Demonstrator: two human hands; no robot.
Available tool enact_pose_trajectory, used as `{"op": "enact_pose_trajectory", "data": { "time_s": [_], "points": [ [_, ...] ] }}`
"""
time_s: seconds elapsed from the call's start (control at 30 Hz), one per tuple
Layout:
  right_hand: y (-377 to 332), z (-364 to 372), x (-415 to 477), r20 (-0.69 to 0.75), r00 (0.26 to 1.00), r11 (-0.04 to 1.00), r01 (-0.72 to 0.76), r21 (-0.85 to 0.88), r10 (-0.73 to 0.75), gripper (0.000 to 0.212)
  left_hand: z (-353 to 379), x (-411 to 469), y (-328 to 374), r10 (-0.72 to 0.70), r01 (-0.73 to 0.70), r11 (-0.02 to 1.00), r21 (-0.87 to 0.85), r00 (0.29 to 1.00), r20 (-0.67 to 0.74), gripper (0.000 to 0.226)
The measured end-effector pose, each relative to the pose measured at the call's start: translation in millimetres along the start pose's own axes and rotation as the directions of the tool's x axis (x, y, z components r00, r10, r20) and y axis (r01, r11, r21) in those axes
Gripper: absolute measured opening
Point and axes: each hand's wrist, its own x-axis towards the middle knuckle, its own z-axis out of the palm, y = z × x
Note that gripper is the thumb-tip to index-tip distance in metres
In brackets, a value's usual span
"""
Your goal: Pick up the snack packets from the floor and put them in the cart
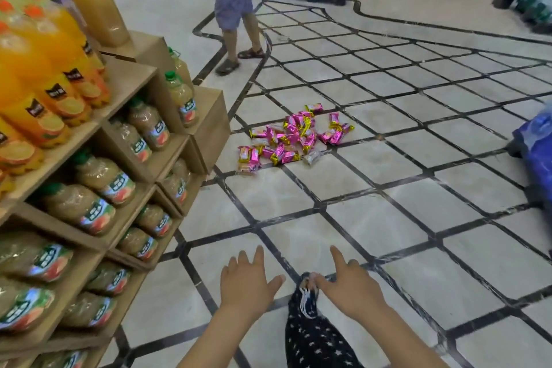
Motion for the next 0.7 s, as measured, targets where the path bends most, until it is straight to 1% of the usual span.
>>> {"op": "enact_pose_trajectory", "data": {
  "time_s": [0.17, 0.3, 0.4, 0.47, 0.7],
  "points": [
    [-3.8, -60.1, 94.2, 0.002, 1.000, 1.000, 0.005, 0.016, -0.005, 0.088, -49.8, 86.7, 30.8, -0.035, 0.034, 0.999, -0.009, 0.999, -0.012, 0.084],
    [-3.4, -117.3, 149.4, 0.013, 1.000, 1.000, 0.019, 0.023, -0.020, 0.087, -91.2, 144.3, 60.6, -0.034, 0.034, 0.999, -0.013, 0.999, -0.019, 0.082],
    [-2.5, -154.3, 188.8, 0.015, 1.000, 1.000, 0.024, -0.010, -0.024, 0.085, -116.3, 180.8, 76.9, -0.041, 0.040, 0.999, -0.023, 0.999, -0.022, 0.081],
    [-4.0, -170.3, 214.8, 0.043, 0.999, 1.000, 0.011, -0.023, -0.010, 0.084, -126.9, 200.2, 82.6, -0.051, 0.050, 0.998, -0.033, 0.999, -0.007, 0.081],
    [-31.4, -199.6, 314.0, 0.102, 0.995, 0.999, -0.021, 0.048, 0.016, 0.085, -164.3, 294.8, 71.9, -0.091, 0.093, 0.996, -0.018, 0.994, 0.067, 0.076]
  ]
}}
